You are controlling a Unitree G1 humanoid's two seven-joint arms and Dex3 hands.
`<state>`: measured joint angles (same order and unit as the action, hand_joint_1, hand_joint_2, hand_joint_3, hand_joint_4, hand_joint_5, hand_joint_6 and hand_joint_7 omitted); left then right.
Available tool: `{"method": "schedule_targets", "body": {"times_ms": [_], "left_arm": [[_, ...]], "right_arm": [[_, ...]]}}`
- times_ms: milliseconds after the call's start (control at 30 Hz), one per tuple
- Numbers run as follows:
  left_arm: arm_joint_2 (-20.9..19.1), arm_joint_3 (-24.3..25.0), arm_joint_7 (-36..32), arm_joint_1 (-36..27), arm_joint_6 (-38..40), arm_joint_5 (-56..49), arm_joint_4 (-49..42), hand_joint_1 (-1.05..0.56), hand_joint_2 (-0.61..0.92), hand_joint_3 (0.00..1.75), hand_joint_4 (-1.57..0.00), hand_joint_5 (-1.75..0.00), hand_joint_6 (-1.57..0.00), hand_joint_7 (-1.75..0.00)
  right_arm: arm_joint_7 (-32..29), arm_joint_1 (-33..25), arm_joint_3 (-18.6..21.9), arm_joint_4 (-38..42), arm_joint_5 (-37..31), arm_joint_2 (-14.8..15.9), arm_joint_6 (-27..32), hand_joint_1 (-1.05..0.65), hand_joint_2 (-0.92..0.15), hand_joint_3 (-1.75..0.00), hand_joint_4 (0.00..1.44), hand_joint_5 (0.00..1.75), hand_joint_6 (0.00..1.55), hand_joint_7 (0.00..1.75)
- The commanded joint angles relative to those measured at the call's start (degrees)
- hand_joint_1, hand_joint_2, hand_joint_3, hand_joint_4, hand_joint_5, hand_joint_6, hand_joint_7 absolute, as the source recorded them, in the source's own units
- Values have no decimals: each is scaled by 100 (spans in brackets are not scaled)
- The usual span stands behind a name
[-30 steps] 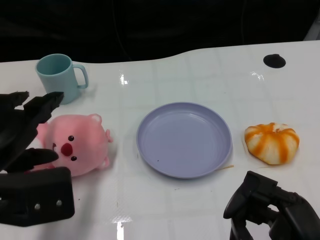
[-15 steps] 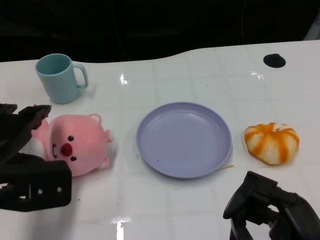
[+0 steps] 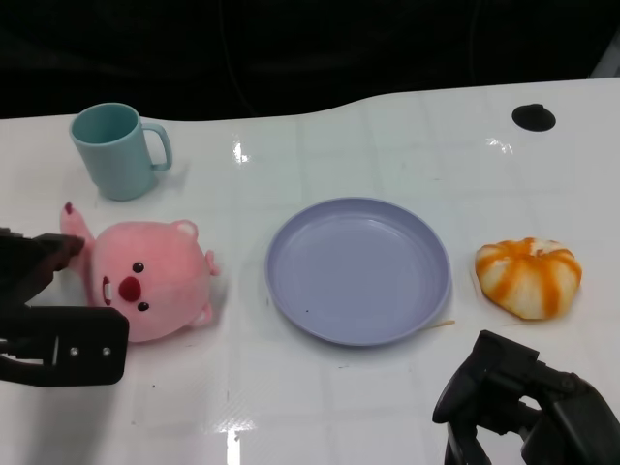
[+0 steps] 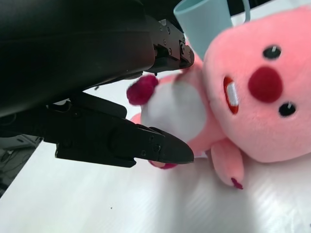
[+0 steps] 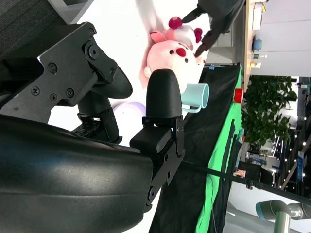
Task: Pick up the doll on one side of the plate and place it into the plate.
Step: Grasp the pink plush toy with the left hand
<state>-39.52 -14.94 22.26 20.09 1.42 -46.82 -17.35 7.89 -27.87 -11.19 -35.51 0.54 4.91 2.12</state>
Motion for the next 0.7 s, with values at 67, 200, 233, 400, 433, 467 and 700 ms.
{"method": "schedule_targets", "body": {"times_ms": [67, 200, 233, 400, 433, 467, 700], "left_arm": [[134, -294, -162, 385, -163, 12, -736, -68, 90, 0, -5, -12, -12, 0], [340, -564, -494, 720, -498, 47, -1572, -58, 90, 0, -9, -9, -13, 0], [392, -627, -600, 797, -575, 46, -1777, -55, 90, 0, -11, -9, -14, -1], [752, -708, -1057, 1114, -951, 349, -2826, -32, 92, 4, -56, -10, -56, -5], [811, -716, -1176, 1162, -1044, 414, -3023, -25, 92, 6, -80, -15, -80, -9], [856, -732, -1326, 1195, -1166, 459, -3212, -22, 92, 6, -92, -18, -92, -10], [932, -806, -2404, 1143, -1689, 599, -3560, -19, 92, 30, -75, -172, -64, -156]], "right_arm": [[1, -23, 25, -103, 8, 60, 23, -2, -46, -127, 65, 173, 60, 145], [6, -15, 44, -96, 19, 67, 32, -2, -46, -127, 65, 174, 60, 145], [3, -12, 47, -93, 15, 68, 31, -2, -46, -127, 65, 174, 60, 145], [15, -20, 66, -100, 64, 65, 32, -1, -46, -128, 65, 174, 60, 145], [18, -24, 69, -104, 74, 66, 33, -2, -46, -128, 65, 174, 60, 145], [17, -28, 72, -114, 75, 68, 43, -2, -46, -128, 65, 174, 60, 145], [27, -10, 90, -109, 52, 89, 25, -1, -46, -128, 66, 173, 61, 145]]}}
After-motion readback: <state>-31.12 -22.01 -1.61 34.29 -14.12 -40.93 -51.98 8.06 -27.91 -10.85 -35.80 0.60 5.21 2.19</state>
